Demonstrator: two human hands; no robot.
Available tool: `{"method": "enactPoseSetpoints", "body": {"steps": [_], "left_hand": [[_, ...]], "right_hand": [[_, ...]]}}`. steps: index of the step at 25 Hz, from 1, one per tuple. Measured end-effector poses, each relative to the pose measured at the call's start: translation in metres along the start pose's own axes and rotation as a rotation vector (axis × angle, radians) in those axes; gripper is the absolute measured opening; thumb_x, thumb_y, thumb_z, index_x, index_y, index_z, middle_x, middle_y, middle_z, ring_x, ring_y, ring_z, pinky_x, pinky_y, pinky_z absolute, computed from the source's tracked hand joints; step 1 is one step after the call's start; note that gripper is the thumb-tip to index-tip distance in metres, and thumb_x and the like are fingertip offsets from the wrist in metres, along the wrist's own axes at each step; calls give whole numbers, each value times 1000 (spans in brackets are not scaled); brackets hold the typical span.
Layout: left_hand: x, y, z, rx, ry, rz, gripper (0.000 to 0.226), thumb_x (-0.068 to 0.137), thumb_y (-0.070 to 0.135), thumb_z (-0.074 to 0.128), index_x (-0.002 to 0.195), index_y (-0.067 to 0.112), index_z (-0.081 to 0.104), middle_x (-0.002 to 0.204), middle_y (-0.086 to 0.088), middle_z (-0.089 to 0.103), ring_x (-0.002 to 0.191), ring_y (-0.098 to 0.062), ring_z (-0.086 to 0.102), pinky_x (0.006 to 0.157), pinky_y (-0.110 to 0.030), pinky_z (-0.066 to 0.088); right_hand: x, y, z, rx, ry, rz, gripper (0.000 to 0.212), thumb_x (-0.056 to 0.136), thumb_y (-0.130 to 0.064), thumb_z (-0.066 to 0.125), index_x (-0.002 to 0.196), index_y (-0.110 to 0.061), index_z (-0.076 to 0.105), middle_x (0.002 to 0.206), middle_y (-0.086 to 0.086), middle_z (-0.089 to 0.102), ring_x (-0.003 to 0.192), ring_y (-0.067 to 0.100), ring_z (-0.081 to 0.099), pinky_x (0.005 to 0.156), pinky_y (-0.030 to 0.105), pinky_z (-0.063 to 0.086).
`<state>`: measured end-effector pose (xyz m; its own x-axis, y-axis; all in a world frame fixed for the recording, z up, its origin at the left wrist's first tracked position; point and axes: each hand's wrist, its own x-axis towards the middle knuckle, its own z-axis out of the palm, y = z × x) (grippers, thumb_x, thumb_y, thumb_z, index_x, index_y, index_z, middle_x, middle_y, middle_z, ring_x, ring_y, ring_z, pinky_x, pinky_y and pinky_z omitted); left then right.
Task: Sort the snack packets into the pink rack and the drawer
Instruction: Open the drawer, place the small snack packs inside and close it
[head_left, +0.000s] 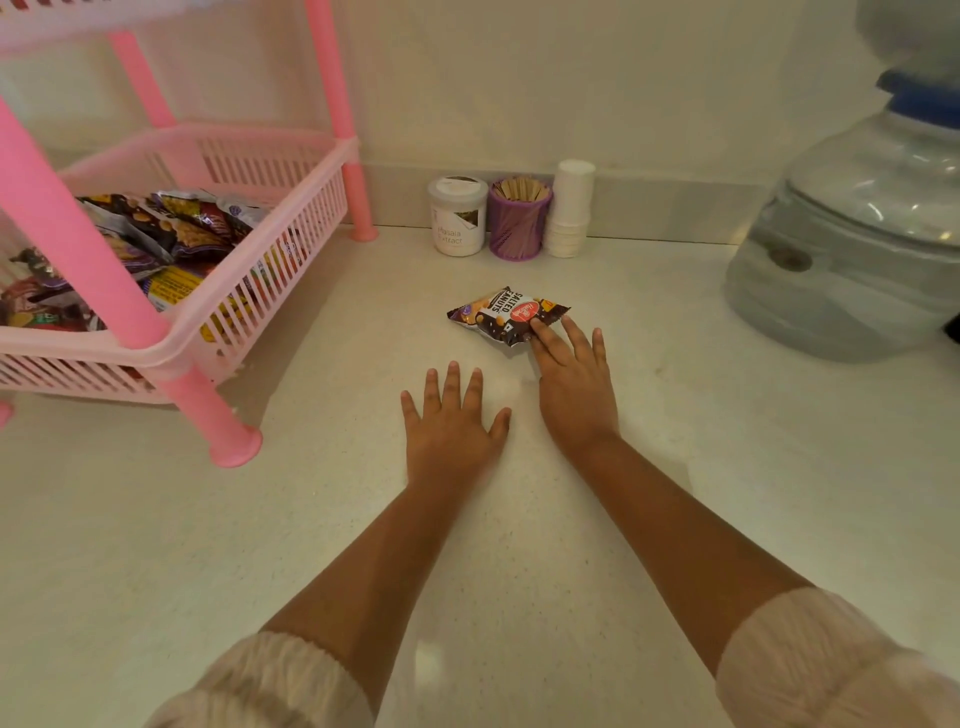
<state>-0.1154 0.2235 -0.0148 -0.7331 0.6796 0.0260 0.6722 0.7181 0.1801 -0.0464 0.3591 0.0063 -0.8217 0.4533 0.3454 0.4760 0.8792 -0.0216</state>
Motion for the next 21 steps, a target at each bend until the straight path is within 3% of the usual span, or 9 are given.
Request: {"method": "enactPoseSetpoints", "body": {"steps": [4, 6, 9, 12, 16, 21], "left_hand": [[-1, 2, -4, 13, -62, -12, 66, 92, 60, 12, 148, 27, -1, 158, -1, -6, 145, -23, -11, 115, -49, -6], [-8, 4, -5, 0, -51, -17, 64, 93, 56, 14, 148, 27, 1, 159, -1, -4, 145, -22, -8, 116, -48, -4], [-31, 9, -3, 2, -36, -24, 61, 94, 53, 15, 148, 27, 1, 159, 0, -2, 146, -21, -7, 116, -47, -2], [-61, 17, -2, 4, -38, -26, 60, 95, 52, 14, 148, 28, 0, 159, 1, -4, 146, -21, -7, 116, -46, -3], [-99, 30, -3, -27, -53, -36, 59, 95, 50, 15, 148, 28, 0, 159, 1, -5, 145, -20, -8, 116, -45, -4], [-139, 53, -4, 19, -52, -29, 58, 96, 47, 11, 148, 25, 0, 159, -1, -3, 146, -21, -6, 117, -47, 0]], "right_hand": [[-29, 3, -9, 60, 41, 45, 54, 88, 3, 41, 141, -8, 34, 152, 4, 30, 141, 29, 23, 116, 45, 5], [-50, 6, -17, 86, 47, 73, 57, 86, 2, 43, 141, -7, 34, 153, 3, 29, 138, 29, 30, 115, 44, 17], [-82, 10, -33, 133, 89, 101, 62, 79, -3, 52, 139, -6, 37, 151, 2, 34, 120, 26, 49, 98, 40, 39], [-117, 18, -51, 199, 114, 105, 65, 74, -8, 61, 136, -4, 41, 147, 6, 39, 107, 25, 58, 88, 38, 45], [-173, 44, -76, 244, 93, 57, 67, 76, -13, 64, 137, -2, 39, 148, 9, 36, 115, 22, 51, 99, 41, 44], [-233, 97, -128, 223, 110, 17, 67, 86, -22, 60, 143, -7, 29, 151, 1, 27, 133, 12, 29, 114, 44, 22]]}}
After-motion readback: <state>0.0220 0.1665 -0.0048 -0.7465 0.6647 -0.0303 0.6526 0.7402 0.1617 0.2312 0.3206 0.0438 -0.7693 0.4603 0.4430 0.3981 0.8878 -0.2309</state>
